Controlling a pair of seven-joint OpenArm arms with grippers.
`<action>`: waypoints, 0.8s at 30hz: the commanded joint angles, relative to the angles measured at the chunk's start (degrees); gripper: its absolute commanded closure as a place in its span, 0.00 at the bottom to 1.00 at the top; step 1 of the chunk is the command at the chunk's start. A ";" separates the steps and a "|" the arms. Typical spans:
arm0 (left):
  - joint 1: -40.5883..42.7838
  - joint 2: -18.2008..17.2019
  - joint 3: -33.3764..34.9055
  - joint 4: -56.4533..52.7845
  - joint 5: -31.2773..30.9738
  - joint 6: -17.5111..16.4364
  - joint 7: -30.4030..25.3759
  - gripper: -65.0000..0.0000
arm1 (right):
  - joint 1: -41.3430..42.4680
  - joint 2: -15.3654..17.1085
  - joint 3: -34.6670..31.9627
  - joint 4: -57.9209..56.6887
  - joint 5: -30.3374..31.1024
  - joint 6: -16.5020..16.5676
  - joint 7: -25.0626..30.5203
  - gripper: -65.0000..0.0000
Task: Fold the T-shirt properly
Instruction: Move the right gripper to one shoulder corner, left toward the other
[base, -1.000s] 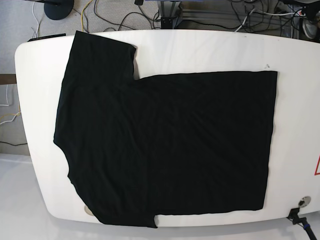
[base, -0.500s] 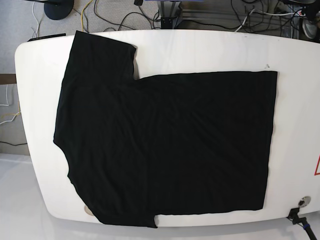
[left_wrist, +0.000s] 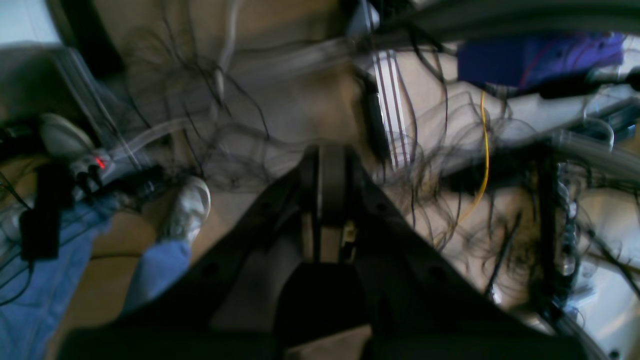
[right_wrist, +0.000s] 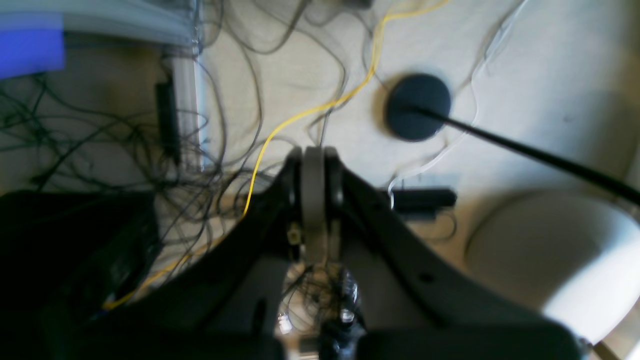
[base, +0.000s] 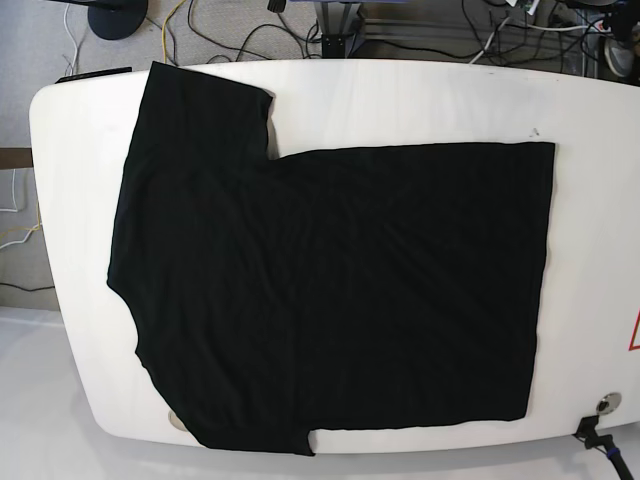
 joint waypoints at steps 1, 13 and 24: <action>0.80 0.03 -3.07 3.36 -1.36 0.10 2.05 1.00 | -0.24 0.08 4.04 3.33 2.61 0.74 -1.64 1.00; -4.51 0.46 -13.45 8.32 -7.96 -0.59 2.60 1.00 | 11.25 -0.19 19.54 14.18 19.02 3.29 -8.72 1.00; -7.33 0.50 -13.55 13.75 -8.66 -0.67 3.20 1.00 | 25.58 0.17 21.95 16.76 35.55 13.00 -21.83 0.98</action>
